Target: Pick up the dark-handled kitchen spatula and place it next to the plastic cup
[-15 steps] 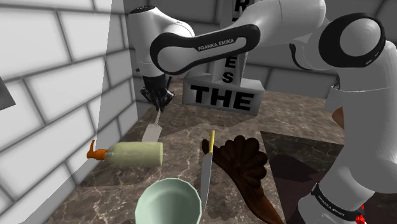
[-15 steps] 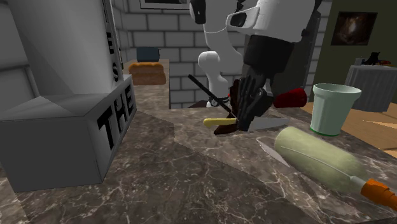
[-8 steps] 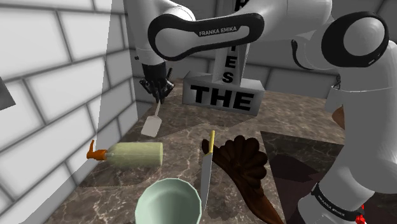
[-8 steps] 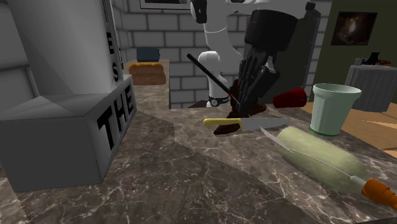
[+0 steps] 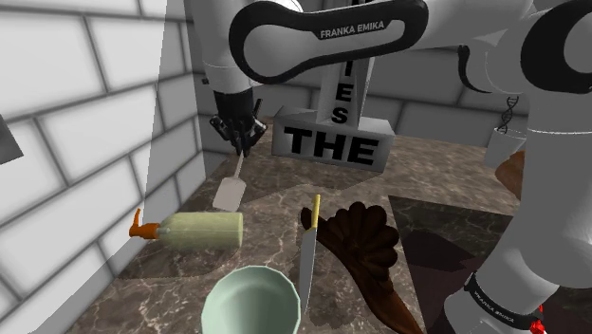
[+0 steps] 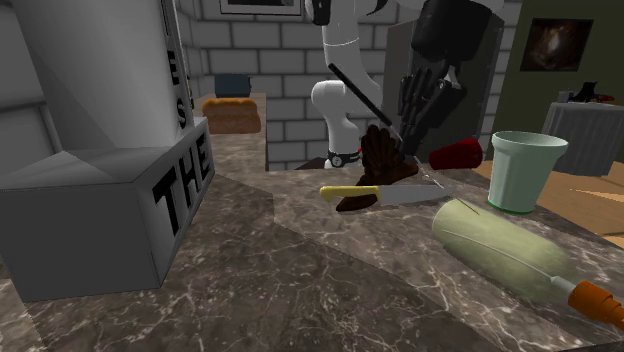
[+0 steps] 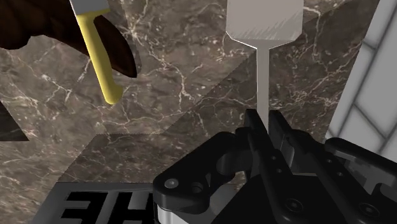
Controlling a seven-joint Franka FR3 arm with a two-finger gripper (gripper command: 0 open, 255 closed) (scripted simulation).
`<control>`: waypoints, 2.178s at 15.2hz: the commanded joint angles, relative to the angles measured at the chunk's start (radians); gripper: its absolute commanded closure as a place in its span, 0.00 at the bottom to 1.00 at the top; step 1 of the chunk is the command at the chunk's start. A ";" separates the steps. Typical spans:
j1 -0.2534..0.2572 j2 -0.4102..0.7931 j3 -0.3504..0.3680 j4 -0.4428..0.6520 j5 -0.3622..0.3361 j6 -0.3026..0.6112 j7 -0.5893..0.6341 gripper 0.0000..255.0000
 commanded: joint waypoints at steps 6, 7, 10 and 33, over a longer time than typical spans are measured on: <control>-0.023 -0.208 0.065 -0.255 0.119 0.069 0.076 1.00; -0.021 -0.235 0.074 -0.283 0.137 0.074 0.085 1.00; -0.012 -0.313 0.099 -0.358 0.192 0.087 0.111 1.00; 0.089 -0.507 0.213 -0.649 0.355 0.213 0.288 1.00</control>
